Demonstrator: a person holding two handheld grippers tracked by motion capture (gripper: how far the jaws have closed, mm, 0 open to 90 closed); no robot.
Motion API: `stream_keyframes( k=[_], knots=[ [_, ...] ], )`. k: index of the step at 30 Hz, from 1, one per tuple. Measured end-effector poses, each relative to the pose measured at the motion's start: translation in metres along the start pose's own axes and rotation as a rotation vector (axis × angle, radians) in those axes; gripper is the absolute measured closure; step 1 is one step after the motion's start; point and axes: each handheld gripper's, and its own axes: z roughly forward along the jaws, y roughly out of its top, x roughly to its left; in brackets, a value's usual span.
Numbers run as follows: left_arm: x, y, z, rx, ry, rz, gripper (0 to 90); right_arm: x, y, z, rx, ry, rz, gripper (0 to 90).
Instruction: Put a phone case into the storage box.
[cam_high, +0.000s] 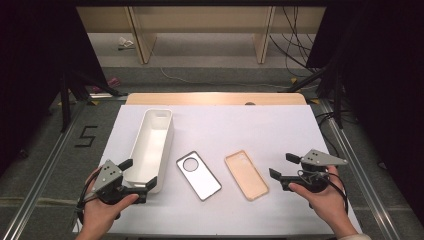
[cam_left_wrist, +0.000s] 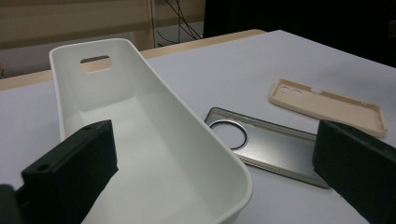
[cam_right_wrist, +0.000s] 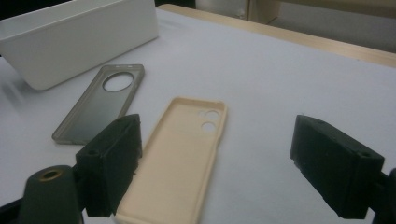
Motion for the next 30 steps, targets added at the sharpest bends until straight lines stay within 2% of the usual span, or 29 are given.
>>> stream_keyframes(
  k=[8,9,10,11,12,14,15,17,19,23,24,26,27,29,30],
  knots=[
    [0.0,0.0,0.001,0.002,-0.004,-0.001,0.0,0.004,0.001,0.004,0.014,0.017,-0.011,21.5],
    [0.0,0.0,0.001,0.001,-0.004,-0.001,0.0,0.004,0.001,0.005,0.013,0.023,-0.011,24.8],
    [0.0,0.0,0.001,0.001,-0.004,-0.001,0.0,0.006,0.003,0.007,0.012,0.024,-0.022,32.4],
    [0.0,0.0,0.001,0.001,-0.005,-0.001,0.0,0.006,0.003,0.007,0.012,0.024,-0.022,32.4],
    [0.0,0.0,0.001,0.001,-0.006,0.001,0.0,0.01,0.005,0.011,0.025,0.014,-0.047,46.4],
    [-0.001,0.0,0.001,0.002,-0.007,0.005,0.0,0.013,0.006,0.015,0.061,0.019,-0.068,61.6],
    [-0.001,0.0,0.001,0.002,-0.007,0.003,0.0,0.013,0.006,0.015,0.061,0.019,-0.068,61.6],
    [-0.002,0.0,0.001,0.001,-0.008,0.001,0.0,0.018,0.007,0.019,0.096,0.045,-0.093,77.1],
    [-0.002,0.0,0.001,0.002,-0.01,0.002,0.0,0.023,0.01,0.022,0.108,0.046,-0.121,90.0],
    [-0.003,0.0,0.002,0.003,-0.014,0.004,0.0,0.032,0.014,0.034,0.146,0.08,-0.132,90.0],
    [-0.003,0.001,0.002,0.002,-0.015,0.006,0.0,0.038,0.017,0.044,0.173,0.101,-0.138,90.0],
    [-0.004,0.001,0.002,0.002,-0.016,0.006,0.0,0.041,0.018,0.048,0.184,0.109,-0.144,90.0],
    [-0.003,0.001,0.002,0.002,-0.015,0.005,0.0,0.049,0.023,0.061,0.212,0.129,-0.155,90.0],
    [-0.003,0.001,0.002,0.002,-0.015,0.004,0.0,0.051,0.025,0.066,0.219,0.133,-0.163,90.0],
    [-0.003,0.0,0.002,0.001,-0.017,0.003,0.0,0.058,0.027,0.08,0.26,0.144,-0.179,90.0]
  ],
)
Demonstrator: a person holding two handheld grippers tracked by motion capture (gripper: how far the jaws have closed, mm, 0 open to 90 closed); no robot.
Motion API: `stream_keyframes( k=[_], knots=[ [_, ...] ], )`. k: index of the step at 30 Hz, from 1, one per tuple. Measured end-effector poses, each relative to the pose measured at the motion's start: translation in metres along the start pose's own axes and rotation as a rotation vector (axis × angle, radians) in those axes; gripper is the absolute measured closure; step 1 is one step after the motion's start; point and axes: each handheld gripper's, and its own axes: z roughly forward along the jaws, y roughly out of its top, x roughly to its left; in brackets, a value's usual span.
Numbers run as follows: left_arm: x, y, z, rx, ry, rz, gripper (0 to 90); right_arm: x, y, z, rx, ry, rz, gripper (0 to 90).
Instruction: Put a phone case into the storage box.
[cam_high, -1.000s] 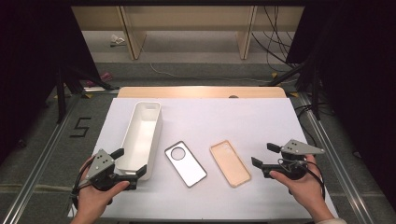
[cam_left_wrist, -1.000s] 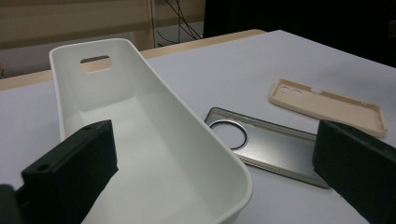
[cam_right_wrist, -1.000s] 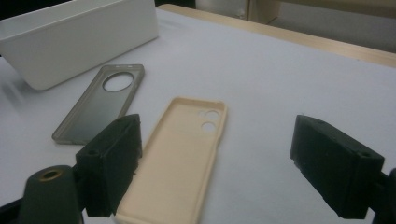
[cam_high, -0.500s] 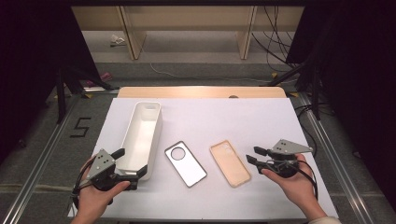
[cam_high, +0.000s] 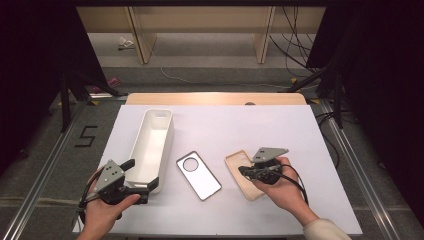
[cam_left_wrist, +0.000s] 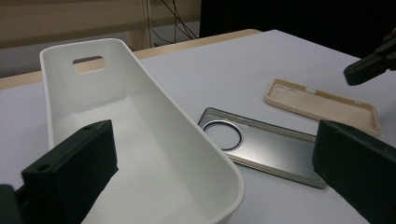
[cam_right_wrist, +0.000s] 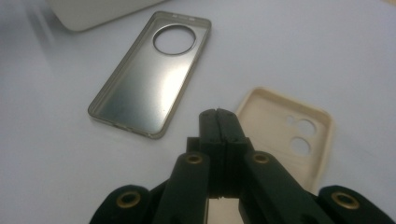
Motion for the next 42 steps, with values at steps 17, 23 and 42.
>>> stream_keyframes(
  k=[17,23,42],
  knots=[
    [0.0,0.0,-0.001,0.001,-0.005,0.002,0.0,0.011,0.021,0.069,0.221,0.059,-0.036,90.0],
    [0.0,0.0,-0.001,0.002,-0.006,0.004,0.0,0.016,0.022,0.079,0.28,0.073,-0.039,90.0],
    [0.0,0.0,-0.001,0.003,-0.01,0.005,0.0,0.039,0.018,0.079,0.374,0.144,-0.027,90.0]
  ],
)
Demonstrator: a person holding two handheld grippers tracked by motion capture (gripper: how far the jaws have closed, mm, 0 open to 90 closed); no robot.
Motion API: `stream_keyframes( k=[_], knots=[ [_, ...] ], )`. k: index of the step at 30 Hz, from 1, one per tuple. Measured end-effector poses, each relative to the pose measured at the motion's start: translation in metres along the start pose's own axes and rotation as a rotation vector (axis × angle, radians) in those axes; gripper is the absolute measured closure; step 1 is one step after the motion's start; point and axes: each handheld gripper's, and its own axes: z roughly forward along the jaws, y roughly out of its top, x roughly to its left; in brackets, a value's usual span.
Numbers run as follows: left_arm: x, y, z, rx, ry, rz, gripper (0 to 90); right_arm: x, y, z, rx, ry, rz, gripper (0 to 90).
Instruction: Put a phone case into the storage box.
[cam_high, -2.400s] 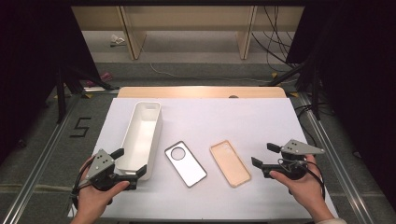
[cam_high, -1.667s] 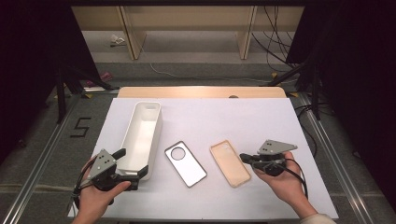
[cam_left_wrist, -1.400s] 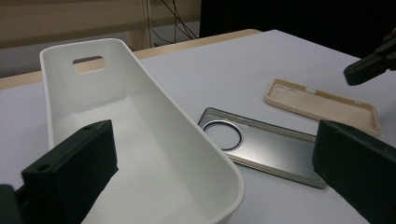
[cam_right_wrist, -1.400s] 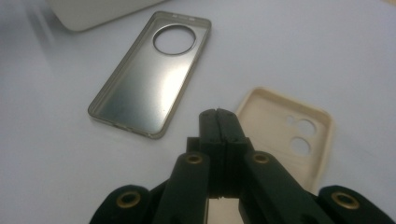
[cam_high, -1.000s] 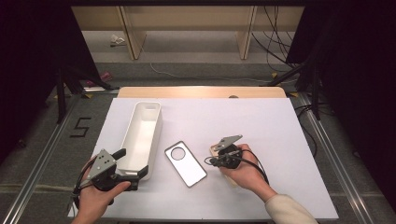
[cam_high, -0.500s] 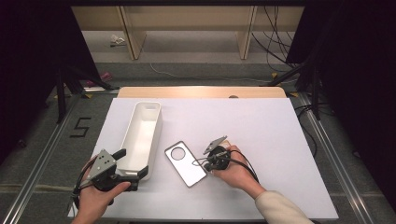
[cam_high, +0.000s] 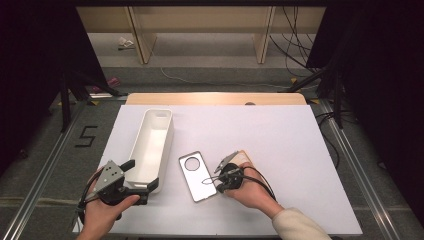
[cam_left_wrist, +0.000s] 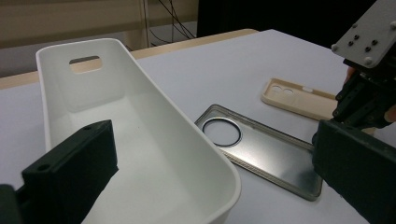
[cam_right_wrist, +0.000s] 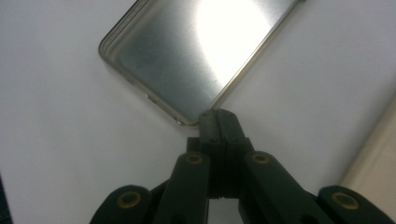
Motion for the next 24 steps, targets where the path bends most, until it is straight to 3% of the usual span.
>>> stream_keyframes(
  k=[8,24],
  knots=[
    [0.0,0.0,0.0,-0.001,-0.002,0.0,0.0,0.017,0.004,0.004,0.02,0.038,-0.043,90.0],
    [-0.001,0.0,0.001,-0.001,-0.007,0.002,0.0,0.027,0.008,0.009,0.013,0.073,-0.071,90.0]
  ],
)
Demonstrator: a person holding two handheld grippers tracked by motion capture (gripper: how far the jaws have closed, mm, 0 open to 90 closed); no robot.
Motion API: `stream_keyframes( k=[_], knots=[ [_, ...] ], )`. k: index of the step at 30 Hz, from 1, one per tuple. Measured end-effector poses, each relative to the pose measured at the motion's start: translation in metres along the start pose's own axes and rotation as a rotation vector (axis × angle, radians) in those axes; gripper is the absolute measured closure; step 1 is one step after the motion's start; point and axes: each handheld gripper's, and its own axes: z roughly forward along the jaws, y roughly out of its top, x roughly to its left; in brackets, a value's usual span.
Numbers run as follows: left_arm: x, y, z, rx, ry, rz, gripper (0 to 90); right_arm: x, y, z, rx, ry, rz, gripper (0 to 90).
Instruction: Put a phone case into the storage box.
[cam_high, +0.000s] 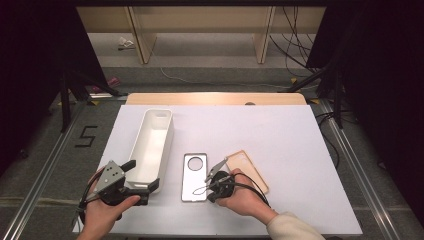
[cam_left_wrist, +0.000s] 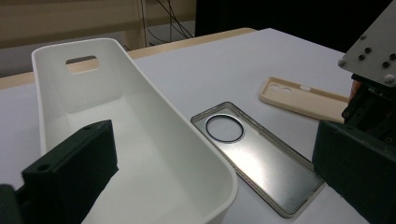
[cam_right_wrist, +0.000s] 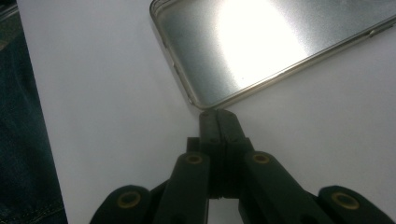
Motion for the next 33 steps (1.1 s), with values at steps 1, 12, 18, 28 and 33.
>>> stream_keyframes(
  k=[1,12,18,28,33],
  knots=[
    [0.0,0.0,0.0,0.001,-0.001,0.001,0.0,0.001,0.0,0.0,-0.002,0.002,-0.001,90.0],
    [-0.001,0.0,0.0,0.005,-0.002,0.005,0.0,0.001,0.001,0.001,-0.008,0.008,-0.005,90.0],
    [-0.001,0.0,0.001,0.005,-0.005,0.007,0.0,0.001,0.001,0.001,-0.007,0.009,-0.001,90.0],
    [-0.004,0.0,0.0,0.016,-0.016,0.037,0.0,-0.006,-0.004,-0.016,-0.081,-0.016,0.002,70.9],
    [-0.009,0.001,0.001,0.036,-0.035,0.077,0.0,-0.02,-0.022,-0.045,-0.221,-0.059,0.003,52.7]
  ],
)
